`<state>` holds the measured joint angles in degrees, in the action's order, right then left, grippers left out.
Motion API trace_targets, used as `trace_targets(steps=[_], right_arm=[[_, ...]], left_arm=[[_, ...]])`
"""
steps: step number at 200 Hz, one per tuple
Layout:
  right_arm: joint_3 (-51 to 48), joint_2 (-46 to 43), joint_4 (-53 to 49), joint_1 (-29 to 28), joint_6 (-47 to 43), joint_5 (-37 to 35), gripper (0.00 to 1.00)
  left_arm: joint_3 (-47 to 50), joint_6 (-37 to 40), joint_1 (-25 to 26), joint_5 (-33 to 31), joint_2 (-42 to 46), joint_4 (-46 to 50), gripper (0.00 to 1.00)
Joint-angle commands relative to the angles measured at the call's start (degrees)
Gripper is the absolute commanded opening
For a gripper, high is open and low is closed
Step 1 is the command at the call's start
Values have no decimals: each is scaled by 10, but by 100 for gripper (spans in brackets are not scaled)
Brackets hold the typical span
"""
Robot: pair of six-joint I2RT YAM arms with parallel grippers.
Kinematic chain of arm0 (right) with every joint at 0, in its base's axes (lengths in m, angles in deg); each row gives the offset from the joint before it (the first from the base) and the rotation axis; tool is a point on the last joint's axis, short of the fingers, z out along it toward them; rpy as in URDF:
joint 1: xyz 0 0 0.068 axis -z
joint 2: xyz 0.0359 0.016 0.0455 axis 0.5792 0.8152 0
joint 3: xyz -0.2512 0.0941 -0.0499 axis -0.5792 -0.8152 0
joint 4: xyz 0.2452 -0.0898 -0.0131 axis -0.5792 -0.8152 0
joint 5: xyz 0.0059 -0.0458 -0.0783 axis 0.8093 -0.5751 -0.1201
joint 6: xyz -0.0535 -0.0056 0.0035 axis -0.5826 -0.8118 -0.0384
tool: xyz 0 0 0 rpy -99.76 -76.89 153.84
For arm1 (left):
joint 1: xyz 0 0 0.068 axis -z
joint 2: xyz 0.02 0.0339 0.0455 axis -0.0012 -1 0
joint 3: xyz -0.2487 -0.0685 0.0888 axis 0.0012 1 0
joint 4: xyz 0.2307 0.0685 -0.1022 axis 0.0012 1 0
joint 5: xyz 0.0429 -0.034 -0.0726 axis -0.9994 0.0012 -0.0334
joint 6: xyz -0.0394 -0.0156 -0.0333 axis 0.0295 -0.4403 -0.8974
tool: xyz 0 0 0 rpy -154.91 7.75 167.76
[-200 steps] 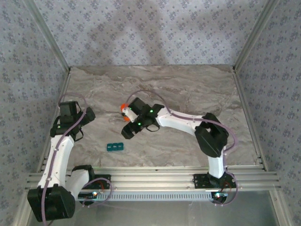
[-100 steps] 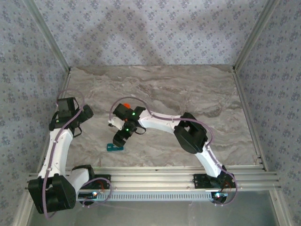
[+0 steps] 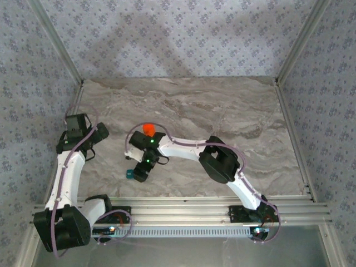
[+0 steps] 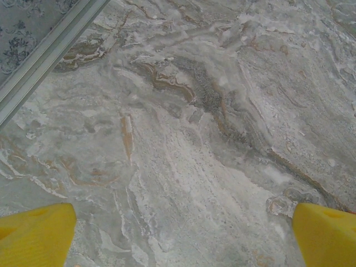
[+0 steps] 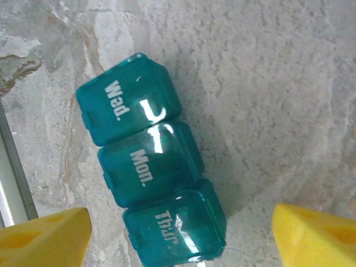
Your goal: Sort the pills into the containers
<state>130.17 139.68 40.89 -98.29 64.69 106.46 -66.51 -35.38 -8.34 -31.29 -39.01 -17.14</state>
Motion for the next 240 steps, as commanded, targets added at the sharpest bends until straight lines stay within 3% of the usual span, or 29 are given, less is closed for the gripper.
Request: trace_targets(steps=[1,89,172,240], right_arm=[[22,19,-27,-8,-24,-19,86],[21,25,-12,-27,-60,-109,79],[14,30,7,-39,-64,-132,70],[15,32,5,-49,-62,-128,51]], left_arm=[[-11,5,-8,11,-1,14,99],[-3,-10,-13,25,1,16,99],[-4,-18,-14,29,1,16,99],[-6,-16,-15,31,1,19,99]])
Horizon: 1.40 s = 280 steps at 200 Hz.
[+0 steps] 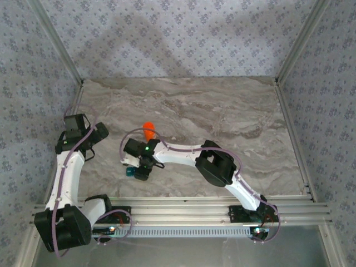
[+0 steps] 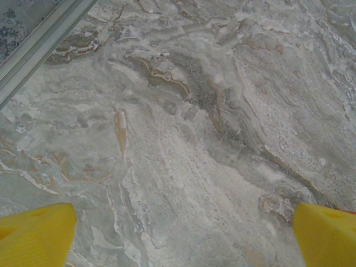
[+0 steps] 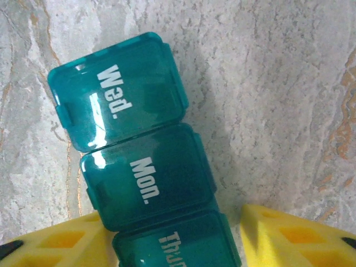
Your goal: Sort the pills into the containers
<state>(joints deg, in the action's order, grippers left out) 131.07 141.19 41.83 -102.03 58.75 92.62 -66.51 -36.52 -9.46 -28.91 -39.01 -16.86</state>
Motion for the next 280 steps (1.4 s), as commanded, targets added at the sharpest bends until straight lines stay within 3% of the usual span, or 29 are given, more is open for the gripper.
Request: trace_targets(steps=[1,72,163,199,280], right_arm=[[6,17,-5,-11,-3,10,51],[-45,-33,2,4,30,5,44],[-298,-202,36,97,140,-48,42],[-364,-229,61,125,168,-48,43],[-356,-206,76,128,171,-56,59]], left_arm=[[-6,-5,-4,8,1,16,99],[-6,-10,-4,19,-1,11,99],[-3,-22,-4,51,-9,4,99],[0,-38,-4,80,-13,-3,99],[9,-45,-2,113,-13,-1,99]])
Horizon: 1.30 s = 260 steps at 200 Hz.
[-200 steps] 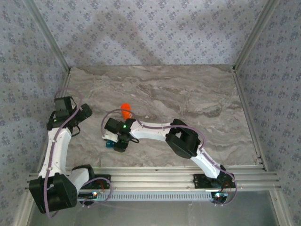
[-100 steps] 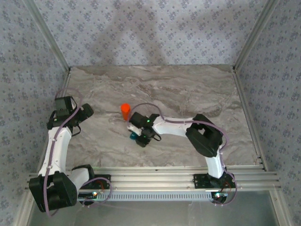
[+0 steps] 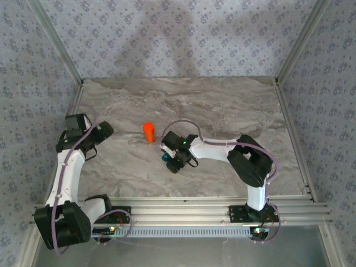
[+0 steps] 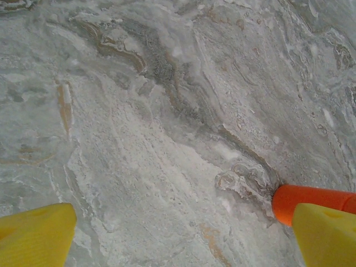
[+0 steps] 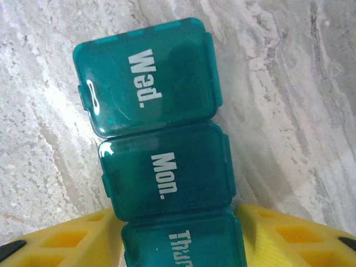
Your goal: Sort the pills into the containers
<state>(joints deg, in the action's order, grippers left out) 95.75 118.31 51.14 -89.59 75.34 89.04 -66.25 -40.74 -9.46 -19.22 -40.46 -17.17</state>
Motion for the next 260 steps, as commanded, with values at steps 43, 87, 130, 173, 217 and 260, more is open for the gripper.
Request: trace_targets(steps=[43,87,130,173,217,260], right_arm=[[24,38,-26,3,-9,-28,56],[31,34,-32,2,-12,-17,39],[46,-10,-49,13,-6,7,32],[88,-61,-71,57,20,41,32],[153,-86,-86,108,51,83,32],[191,-88,-68,140,95,135,32]], left_arm=[[7,-2,0,23,0,2,99],[8,-8,0,43,5,-4,99],[-7,-36,31,117,14,-41,99],[-37,-69,110,167,2,-75,99],[-47,-136,189,187,-3,-131,99],[-71,-197,235,191,-31,-199,99]])
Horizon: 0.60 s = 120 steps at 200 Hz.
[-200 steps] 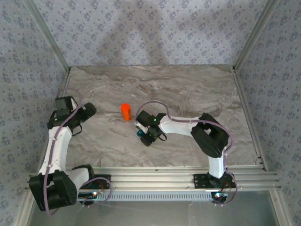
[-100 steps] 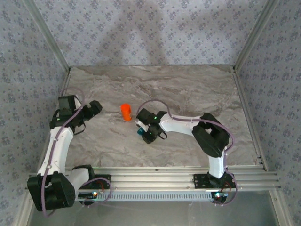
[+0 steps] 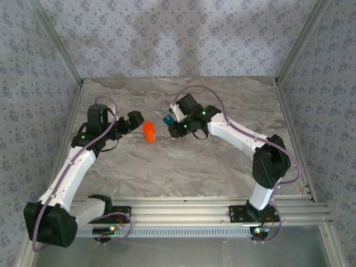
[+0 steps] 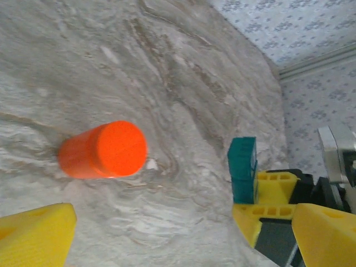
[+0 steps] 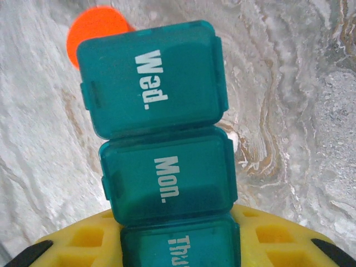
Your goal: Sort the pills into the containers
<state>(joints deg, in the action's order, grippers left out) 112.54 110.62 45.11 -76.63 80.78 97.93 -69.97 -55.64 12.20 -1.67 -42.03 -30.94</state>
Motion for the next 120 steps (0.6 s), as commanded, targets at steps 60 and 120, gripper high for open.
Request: trace_targets(steps=[60,120], right_arm=[[40,-8,33,13,77,55,31],[57,4,46,-1,103,65,30]], left_arm=[[-64,-110,46,23,-65,-144,99],[-95,-127,70,30,-107,-179,99]])
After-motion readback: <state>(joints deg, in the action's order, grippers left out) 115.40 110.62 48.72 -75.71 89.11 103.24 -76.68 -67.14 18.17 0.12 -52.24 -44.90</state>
